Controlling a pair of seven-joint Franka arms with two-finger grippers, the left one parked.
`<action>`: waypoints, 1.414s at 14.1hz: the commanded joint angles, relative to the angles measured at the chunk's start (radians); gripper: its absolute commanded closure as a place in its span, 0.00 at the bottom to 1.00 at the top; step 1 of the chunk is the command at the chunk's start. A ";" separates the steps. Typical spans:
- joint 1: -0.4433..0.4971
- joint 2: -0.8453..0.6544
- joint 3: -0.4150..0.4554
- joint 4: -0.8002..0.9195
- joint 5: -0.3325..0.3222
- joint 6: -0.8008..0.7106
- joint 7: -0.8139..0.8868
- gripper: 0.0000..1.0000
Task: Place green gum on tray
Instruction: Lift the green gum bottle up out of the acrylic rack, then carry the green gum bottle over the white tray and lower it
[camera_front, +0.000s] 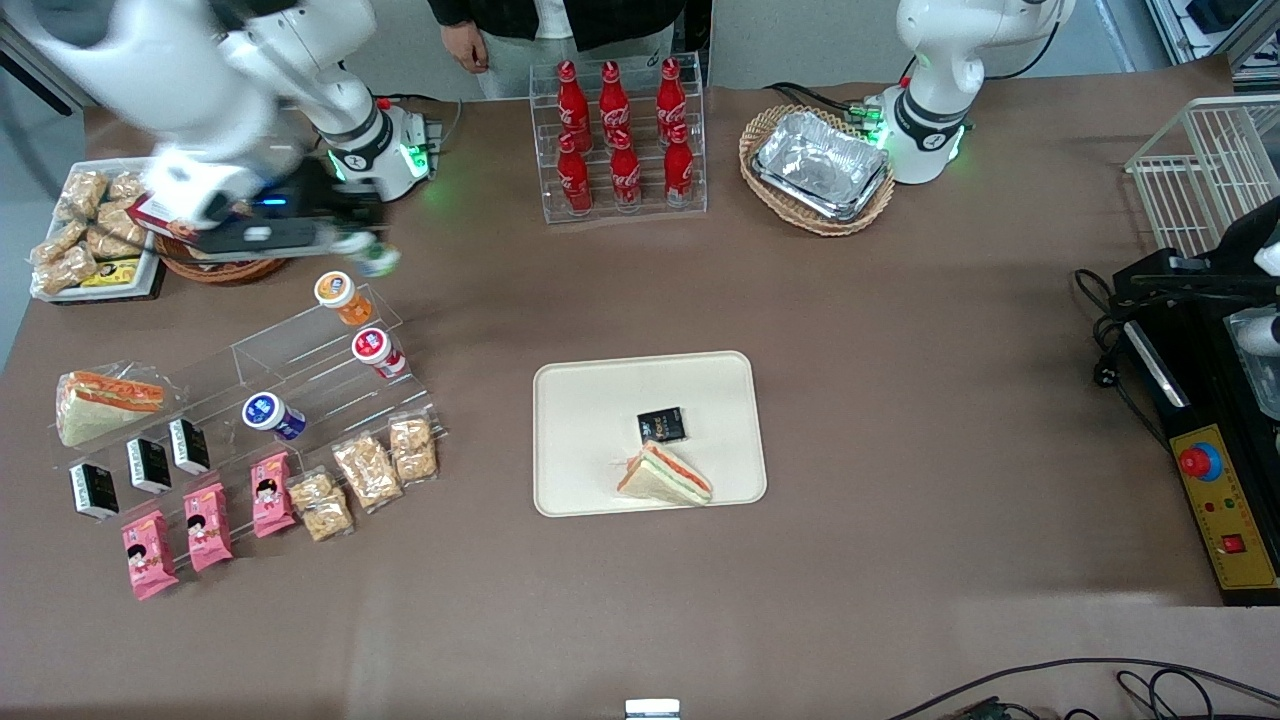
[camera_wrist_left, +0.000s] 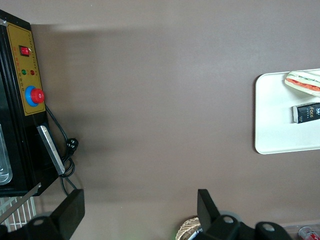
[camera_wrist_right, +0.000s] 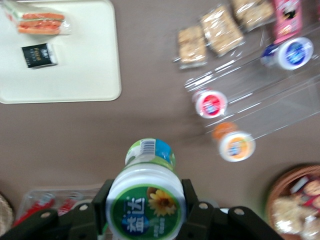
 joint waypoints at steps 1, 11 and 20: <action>0.176 0.193 -0.020 0.116 0.029 0.084 0.229 1.00; 0.322 0.442 -0.021 -0.076 0.019 0.579 0.325 1.00; 0.268 0.609 -0.026 -0.099 0.027 0.819 0.336 1.00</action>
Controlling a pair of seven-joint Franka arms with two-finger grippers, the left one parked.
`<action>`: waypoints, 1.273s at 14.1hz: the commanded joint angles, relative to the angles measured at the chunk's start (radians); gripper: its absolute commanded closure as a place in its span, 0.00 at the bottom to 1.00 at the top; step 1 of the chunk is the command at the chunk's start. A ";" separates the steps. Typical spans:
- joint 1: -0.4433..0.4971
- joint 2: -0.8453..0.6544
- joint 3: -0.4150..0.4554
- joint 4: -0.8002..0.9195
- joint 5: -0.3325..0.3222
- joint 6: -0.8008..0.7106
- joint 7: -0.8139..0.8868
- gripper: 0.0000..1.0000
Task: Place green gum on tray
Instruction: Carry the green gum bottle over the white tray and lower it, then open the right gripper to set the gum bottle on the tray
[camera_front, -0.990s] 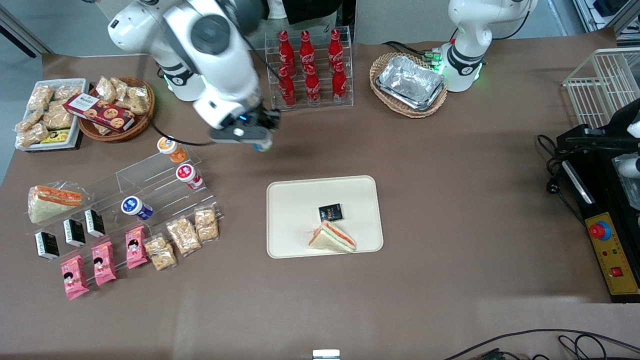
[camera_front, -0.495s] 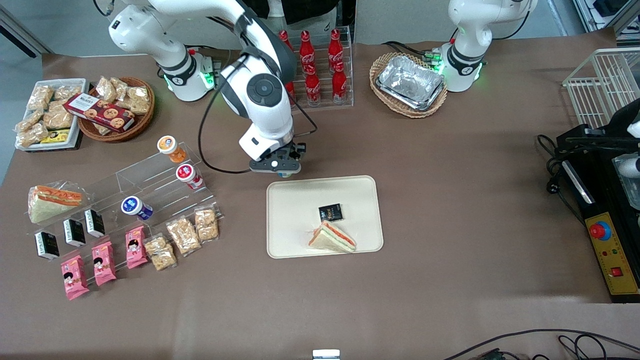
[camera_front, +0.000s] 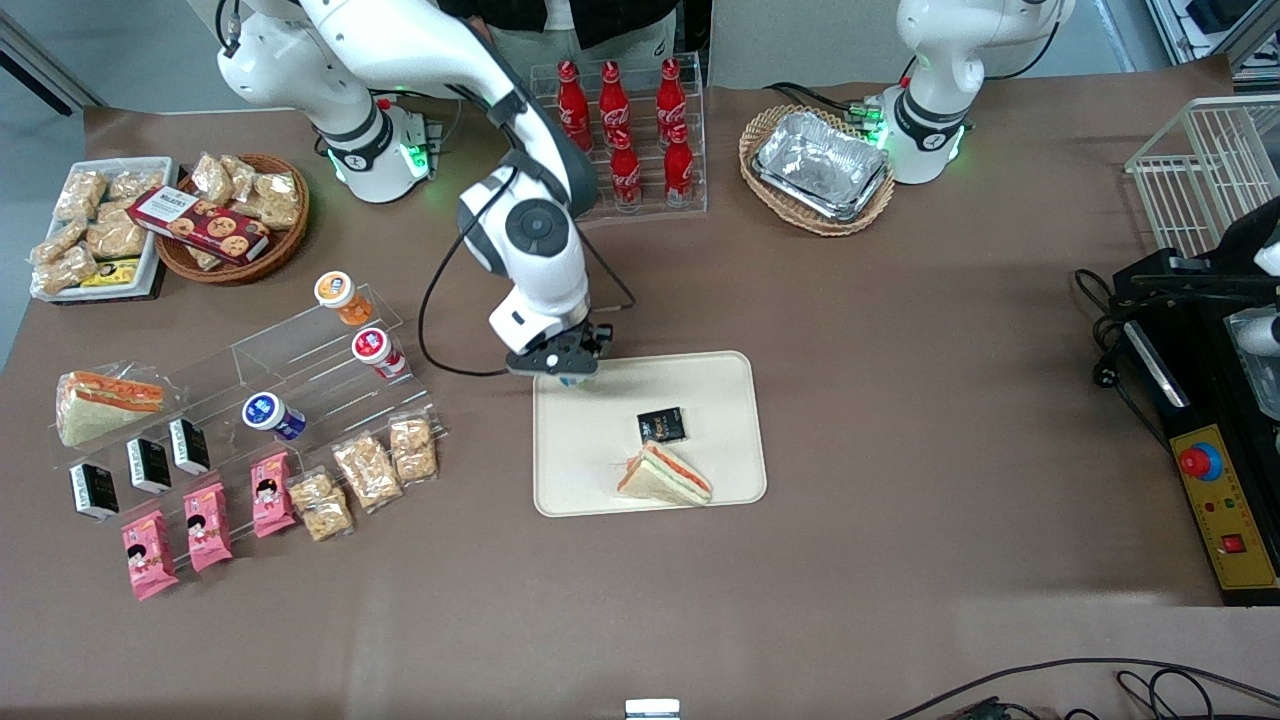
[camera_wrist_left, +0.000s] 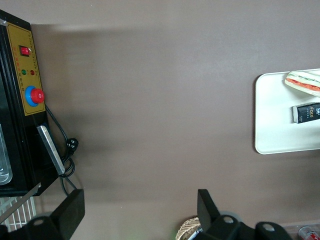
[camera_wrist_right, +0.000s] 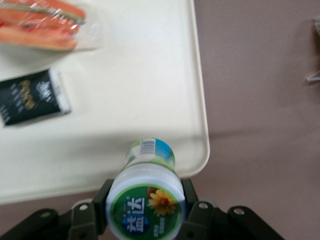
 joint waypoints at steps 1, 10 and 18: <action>-0.023 0.055 -0.004 0.011 0.016 0.048 0.004 1.00; -0.040 0.128 -0.004 0.023 0.179 0.074 -0.009 0.22; -0.056 -0.095 -0.103 0.025 0.154 -0.120 -0.090 0.02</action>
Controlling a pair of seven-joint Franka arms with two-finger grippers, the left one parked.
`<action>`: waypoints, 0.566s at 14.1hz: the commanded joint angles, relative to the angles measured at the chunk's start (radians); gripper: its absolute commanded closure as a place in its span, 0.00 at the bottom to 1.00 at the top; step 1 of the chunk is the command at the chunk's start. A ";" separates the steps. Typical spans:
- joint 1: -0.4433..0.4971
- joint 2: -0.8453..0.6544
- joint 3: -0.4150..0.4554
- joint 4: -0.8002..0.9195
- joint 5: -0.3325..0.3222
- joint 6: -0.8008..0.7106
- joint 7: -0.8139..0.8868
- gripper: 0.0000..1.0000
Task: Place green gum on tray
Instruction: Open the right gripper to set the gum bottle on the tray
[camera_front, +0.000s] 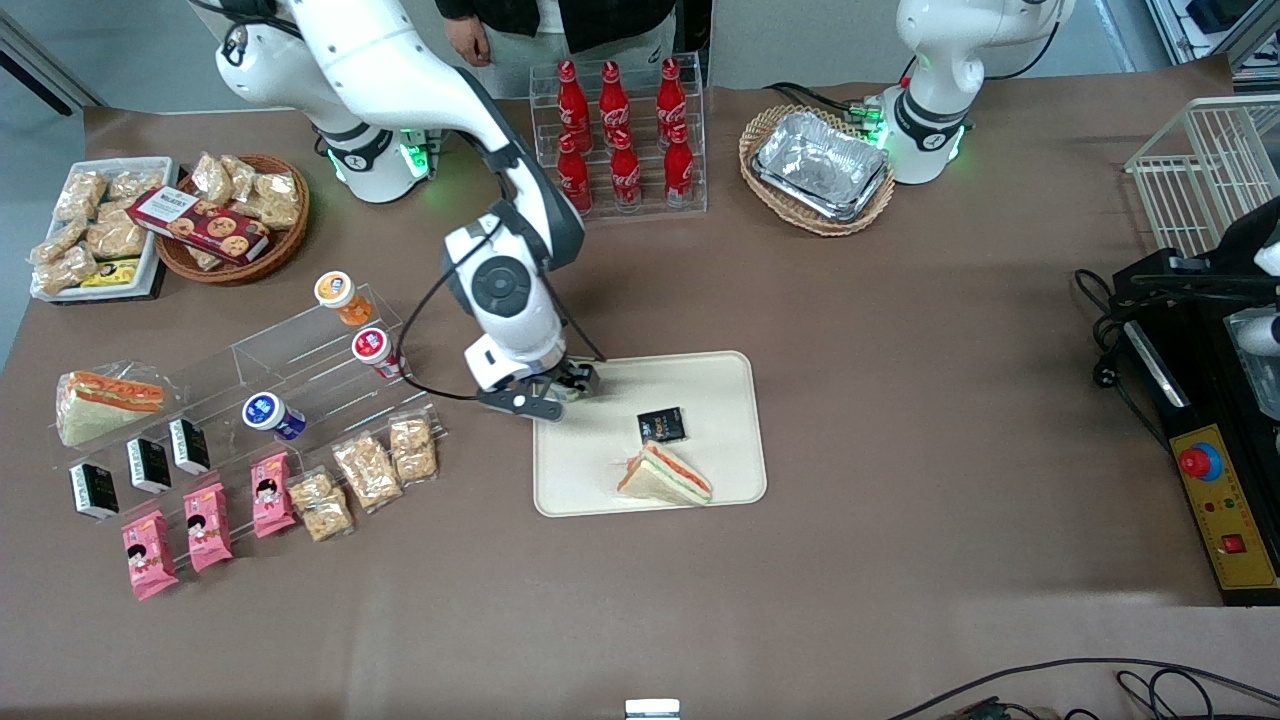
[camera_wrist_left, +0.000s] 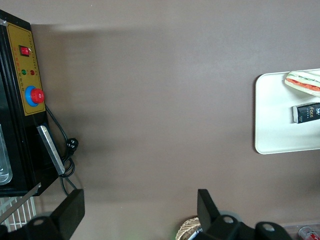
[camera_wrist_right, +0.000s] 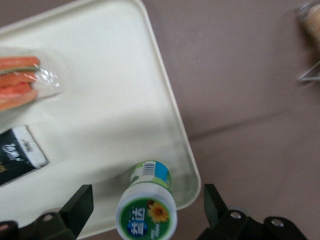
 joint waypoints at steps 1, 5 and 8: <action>-0.007 -0.209 -0.085 -0.009 0.005 -0.175 -0.119 0.02; -0.004 -0.383 -0.241 0.006 -0.108 -0.361 -0.314 0.02; -0.007 -0.516 -0.329 0.014 -0.260 -0.468 -0.484 0.02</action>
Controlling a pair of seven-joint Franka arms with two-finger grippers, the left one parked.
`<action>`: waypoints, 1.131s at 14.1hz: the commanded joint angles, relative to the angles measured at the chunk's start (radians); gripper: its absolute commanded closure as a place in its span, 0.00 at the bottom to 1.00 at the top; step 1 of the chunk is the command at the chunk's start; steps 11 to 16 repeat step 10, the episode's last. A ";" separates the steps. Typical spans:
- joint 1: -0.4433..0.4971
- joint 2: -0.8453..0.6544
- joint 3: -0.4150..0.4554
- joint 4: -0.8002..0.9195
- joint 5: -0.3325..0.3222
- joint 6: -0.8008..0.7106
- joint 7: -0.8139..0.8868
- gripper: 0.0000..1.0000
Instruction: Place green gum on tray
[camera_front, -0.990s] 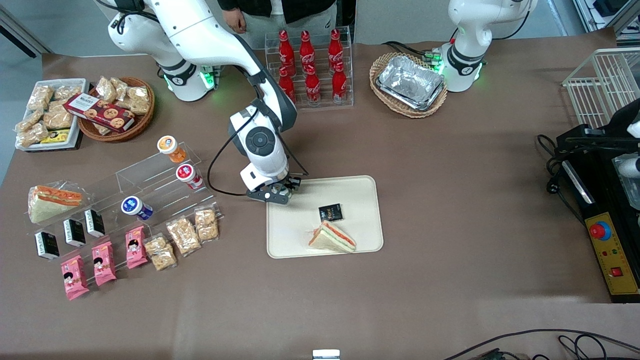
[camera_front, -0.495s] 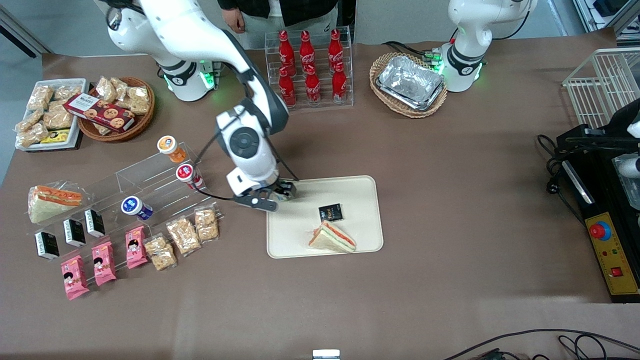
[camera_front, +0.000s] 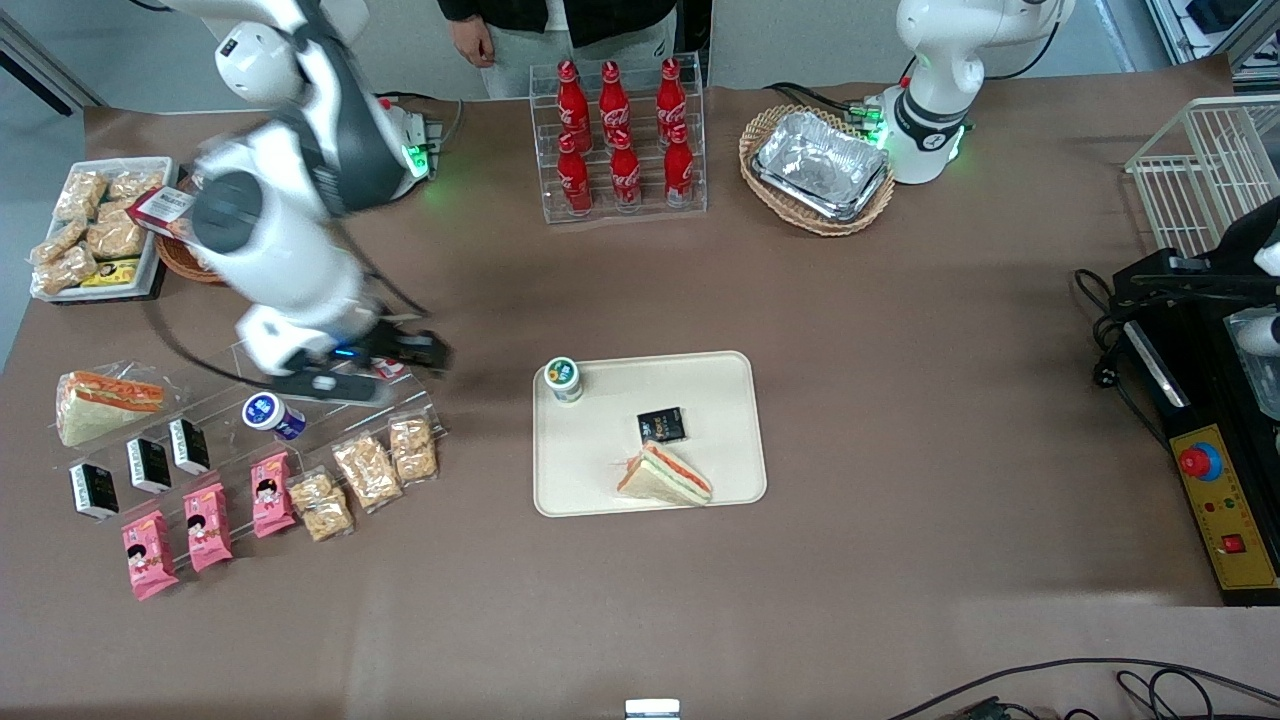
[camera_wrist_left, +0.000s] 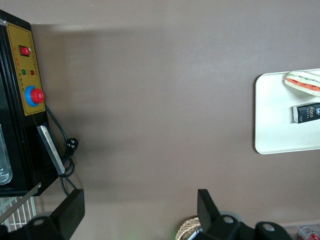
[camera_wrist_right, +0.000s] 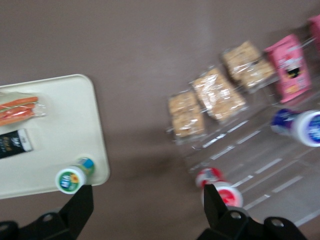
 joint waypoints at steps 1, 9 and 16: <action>0.008 -0.146 -0.106 0.002 -0.104 -0.108 -0.218 0.02; 0.009 -0.146 -0.299 0.172 -0.134 -0.279 -0.481 0.02; 0.019 -0.146 -0.298 0.171 -0.132 -0.283 -0.478 0.02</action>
